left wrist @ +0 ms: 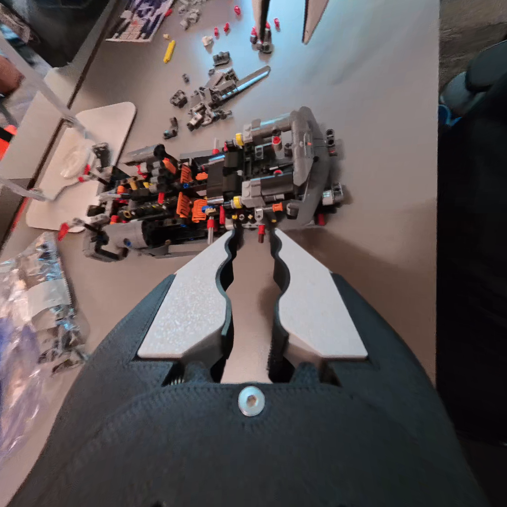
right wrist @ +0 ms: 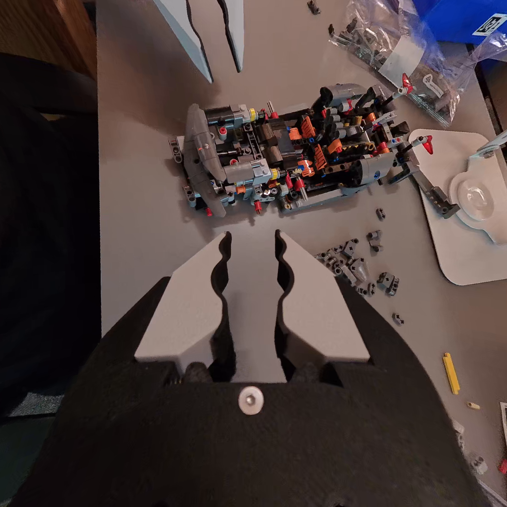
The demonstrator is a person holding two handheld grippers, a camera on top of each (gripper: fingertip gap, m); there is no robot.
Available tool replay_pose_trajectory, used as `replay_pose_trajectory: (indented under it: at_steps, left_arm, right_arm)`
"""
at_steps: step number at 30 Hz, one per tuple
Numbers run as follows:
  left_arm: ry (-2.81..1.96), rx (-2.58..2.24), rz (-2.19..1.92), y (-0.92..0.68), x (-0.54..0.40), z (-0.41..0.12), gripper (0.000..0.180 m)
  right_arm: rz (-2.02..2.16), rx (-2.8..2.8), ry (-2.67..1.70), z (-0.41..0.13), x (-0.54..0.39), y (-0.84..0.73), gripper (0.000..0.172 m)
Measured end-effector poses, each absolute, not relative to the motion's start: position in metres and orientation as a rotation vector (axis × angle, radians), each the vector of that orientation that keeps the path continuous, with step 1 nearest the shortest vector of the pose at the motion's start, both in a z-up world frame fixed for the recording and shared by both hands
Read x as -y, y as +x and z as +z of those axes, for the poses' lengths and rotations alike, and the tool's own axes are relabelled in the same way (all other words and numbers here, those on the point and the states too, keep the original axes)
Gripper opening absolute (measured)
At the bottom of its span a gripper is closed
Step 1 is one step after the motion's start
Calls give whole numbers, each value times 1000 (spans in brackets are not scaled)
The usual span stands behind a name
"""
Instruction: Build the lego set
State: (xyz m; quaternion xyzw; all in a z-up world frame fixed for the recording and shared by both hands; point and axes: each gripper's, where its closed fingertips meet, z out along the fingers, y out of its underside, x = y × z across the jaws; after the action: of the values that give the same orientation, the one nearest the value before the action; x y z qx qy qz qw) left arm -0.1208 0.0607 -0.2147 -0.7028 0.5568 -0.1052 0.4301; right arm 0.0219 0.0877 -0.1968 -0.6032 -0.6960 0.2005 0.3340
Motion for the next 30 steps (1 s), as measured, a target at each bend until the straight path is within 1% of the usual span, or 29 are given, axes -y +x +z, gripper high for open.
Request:
replay_pose_trajectory:
  at_steps: [1,4,9,17,23,26,30]
  left_arm:
    - [-1741,-1374,-252,-119,-60,-209,21]
    - [-1726,-1360,-279,-109,-55,-206,20]
    - [-1748,-1403,-215,-107,-56,-228,20]
    - [-1746,-1279,-250,-128,-71,-221,17]
    - [-1685,-1255,-153,-146,-103,-199,16]
    - [-1602,-1299,-143,-136,-113,-183,16]
    - [-1515,-1388,-35,-123,-125,-175,13]
  right_arm:
    - [531,1806,-1573,-195,-87,21,29]
    - [514,1787,-1567,-193,-90,20,29]
    - [516,1789,-1574,-198,-91,20,29]
    - [501,1753,-1607,-204,-103,32,32]
    - [512,1710,-1621,-199,-112,38,33]
    - [475,1699,-1622,-197,-116,41,32]
    - [446,1688,-1635,-196,-119,47,32]
